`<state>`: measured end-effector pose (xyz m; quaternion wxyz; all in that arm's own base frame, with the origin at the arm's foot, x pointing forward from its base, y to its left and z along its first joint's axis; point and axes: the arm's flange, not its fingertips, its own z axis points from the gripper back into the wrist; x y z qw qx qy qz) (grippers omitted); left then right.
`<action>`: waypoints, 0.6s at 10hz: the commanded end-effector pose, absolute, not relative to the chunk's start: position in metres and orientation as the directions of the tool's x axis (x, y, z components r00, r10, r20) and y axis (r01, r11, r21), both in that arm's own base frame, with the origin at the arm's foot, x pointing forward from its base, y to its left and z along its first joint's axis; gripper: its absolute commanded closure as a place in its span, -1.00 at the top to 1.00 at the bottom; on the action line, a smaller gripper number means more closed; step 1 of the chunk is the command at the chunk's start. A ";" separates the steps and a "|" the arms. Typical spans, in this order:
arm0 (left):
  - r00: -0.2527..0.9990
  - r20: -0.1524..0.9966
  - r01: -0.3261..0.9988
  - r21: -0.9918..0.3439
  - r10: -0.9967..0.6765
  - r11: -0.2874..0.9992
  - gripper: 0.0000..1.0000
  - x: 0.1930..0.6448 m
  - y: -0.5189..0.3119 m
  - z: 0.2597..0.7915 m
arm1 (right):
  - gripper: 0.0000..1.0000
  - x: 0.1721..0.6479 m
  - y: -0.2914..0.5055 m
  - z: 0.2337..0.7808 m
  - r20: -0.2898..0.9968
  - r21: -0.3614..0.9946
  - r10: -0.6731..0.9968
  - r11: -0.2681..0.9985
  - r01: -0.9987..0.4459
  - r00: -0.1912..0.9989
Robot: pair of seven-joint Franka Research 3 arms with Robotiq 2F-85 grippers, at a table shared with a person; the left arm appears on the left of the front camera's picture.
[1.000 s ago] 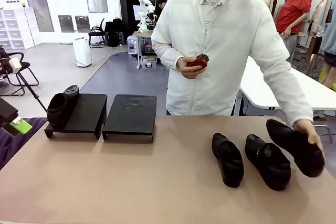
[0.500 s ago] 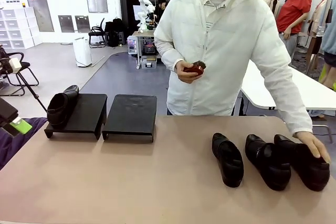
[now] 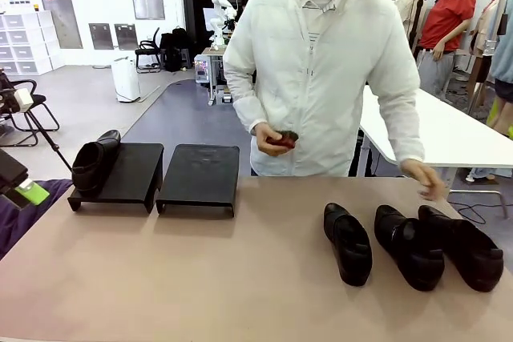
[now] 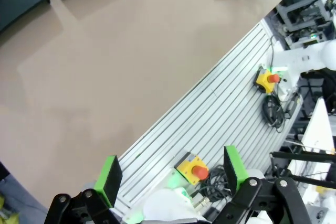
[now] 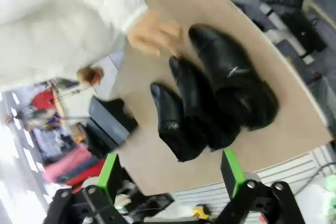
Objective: Organize the shoes by placing them on the stand.
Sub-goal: Pick up one Shoe and place it in the middle of the table.
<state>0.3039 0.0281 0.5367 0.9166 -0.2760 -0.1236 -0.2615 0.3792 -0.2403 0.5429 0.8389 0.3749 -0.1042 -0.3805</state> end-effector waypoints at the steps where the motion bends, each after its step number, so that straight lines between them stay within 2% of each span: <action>1: 0.825 0.382 0.560 -0.448 -0.417 0.697 1.00 0.304 0.031 0.537 | 1.00 0.393 -0.125 0.549 -0.074 0.636 -0.560 0.611 0.472 0.825; 3: 0.825 0.382 0.560 -0.448 -0.417 0.697 1.00 0.304 0.031 0.537 | 1.00 0.395 0.019 0.532 -0.102 0.521 -0.337 0.783 0.339 0.936; 5: 0.825 0.382 0.560 -0.448 -0.417 0.697 1.00 0.304 0.031 0.537 | 1.00 0.400 0.122 0.487 -0.058 0.378 -0.286 0.881 0.286 0.957; 6: 0.825 0.382 0.560 -0.448 -0.417 0.697 1.00 0.304 0.031 0.537 | 1.00 0.407 0.149 0.474 -0.026 0.363 -0.275 0.893 0.265 0.961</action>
